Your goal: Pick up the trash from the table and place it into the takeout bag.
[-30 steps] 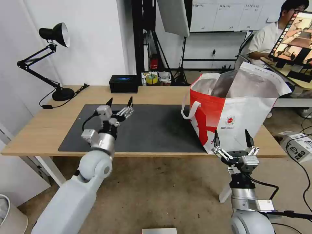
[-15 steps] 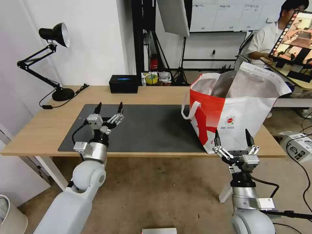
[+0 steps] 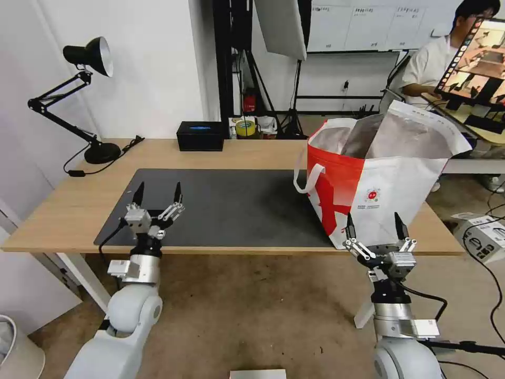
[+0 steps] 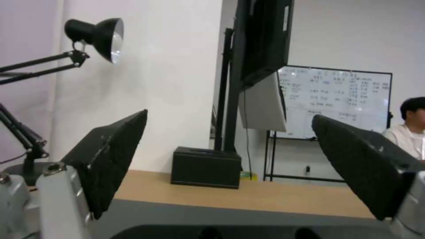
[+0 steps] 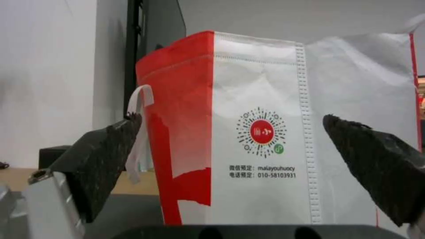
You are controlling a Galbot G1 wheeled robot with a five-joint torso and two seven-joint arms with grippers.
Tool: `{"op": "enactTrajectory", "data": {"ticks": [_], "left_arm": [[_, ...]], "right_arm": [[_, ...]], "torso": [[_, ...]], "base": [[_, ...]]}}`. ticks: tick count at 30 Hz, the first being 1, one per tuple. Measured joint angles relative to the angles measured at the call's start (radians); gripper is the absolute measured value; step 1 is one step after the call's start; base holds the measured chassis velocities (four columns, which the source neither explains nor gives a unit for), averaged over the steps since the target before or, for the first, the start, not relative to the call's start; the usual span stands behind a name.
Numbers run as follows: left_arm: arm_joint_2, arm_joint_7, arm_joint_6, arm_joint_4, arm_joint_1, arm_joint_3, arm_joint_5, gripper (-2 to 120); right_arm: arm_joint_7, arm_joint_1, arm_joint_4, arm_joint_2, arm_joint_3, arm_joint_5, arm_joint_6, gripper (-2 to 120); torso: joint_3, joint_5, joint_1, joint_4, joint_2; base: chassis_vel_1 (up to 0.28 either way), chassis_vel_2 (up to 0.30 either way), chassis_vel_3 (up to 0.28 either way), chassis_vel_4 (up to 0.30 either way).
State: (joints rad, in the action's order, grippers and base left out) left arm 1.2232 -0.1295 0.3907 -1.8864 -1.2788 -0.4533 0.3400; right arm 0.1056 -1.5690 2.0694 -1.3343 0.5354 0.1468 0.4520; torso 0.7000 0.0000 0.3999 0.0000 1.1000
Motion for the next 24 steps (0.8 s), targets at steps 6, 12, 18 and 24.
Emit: {"op": "enactTrajectory", "data": {"ticks": [6,12,18,24], "left_arm": [[0.024,0.0,0.029,0.0,-0.034,-0.013,-0.029,100],[0.041,0.0,0.048,-0.008,-0.059,-0.023,-0.04,100],[0.041,0.0,0.049,-0.009,-0.06,-0.024,-0.04,100],[0.04,0.0,0.049,-0.009,-0.059,-0.024,-0.04,100]], "right_arm": [[-0.004,0.0,-0.004,-0.005,0.002,0.0,0.012,100],[-0.014,-0.001,-0.005,-0.007,0.003,-0.001,0.018,100],[-0.014,-0.001,-0.004,-0.005,0.005,-0.004,0.018,100],[-0.014,-0.002,-0.003,-0.005,0.005,-0.004,0.018,100]], "torso": [[0.0,0.0,0.0,0.0,0.0],[0.0,0.0,0.0,0.0,0.0],[0.0,0.0,0.0,0.0,0.0],[0.0,0.0,0.0,0.0,0.0]], "base": [[0.0,0.0,0.0,0.0],[0.0,0.0,0.0,0.0],[0.0,0.0,0.0,0.0],[0.0,0.0,0.0,0.0]]}}
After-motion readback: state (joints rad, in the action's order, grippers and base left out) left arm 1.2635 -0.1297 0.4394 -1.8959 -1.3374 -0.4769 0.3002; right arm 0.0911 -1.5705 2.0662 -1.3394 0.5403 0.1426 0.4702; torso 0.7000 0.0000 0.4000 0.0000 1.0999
